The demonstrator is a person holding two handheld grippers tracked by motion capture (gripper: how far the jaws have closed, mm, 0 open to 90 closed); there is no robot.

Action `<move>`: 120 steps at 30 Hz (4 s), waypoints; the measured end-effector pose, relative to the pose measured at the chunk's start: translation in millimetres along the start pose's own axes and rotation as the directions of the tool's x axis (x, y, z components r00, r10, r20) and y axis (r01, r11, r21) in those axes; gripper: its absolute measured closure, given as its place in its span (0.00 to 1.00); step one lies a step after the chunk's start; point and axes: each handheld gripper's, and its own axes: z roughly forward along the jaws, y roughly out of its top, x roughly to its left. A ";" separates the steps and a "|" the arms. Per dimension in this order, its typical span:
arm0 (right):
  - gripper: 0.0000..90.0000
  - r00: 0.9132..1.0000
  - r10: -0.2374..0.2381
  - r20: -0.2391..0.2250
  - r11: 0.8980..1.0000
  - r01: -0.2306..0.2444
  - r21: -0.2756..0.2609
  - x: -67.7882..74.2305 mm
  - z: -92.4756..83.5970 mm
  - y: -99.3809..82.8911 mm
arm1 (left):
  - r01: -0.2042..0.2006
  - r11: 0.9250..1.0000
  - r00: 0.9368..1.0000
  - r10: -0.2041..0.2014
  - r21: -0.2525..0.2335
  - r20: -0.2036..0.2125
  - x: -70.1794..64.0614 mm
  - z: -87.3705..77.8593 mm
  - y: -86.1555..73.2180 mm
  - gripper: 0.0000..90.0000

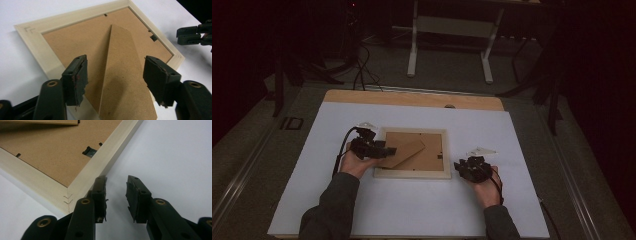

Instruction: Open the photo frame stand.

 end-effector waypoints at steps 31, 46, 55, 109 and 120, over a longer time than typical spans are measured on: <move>0.75 0.999 0.020 -0.031 1.000 -0.020 -0.010 -1.9 -1.2 0.2 | -0.048 0.991 0.997 0.040 0.127 0.064 -8.9 26.8 -4.4 0.37; 0.74 0.998 0.033 -0.045 0.999 -0.034 -0.016 -2.7 -2.5 0.4 | -0.088 0.981 0.996 0.087 0.172 0.019 -13.1 28.6 -4.2 0.40; 0.74 0.998 0.044 -0.039 0.999 -0.045 -0.014 -3.7 -2.8 -0.7 | -0.128 0.974 0.991 0.131 0.186 -0.004 -16.9 29.0 -3.6 0.41; 0.63 0.999 -0.034 -0.003 0.999 0.034 -0.012 -7.6 4.6 58.9 | -0.346 0.935 0.924 0.354 0.078 -0.146 -47.4 15.6 -12.5 0.41; 0.61 0.999 -0.031 -0.012 0.999 0.031 -0.011 -9.9 5.1 67.3 | -0.381 0.923 0.906 0.383 0.050 -0.180 -55.9 11.4 -15.7 0.41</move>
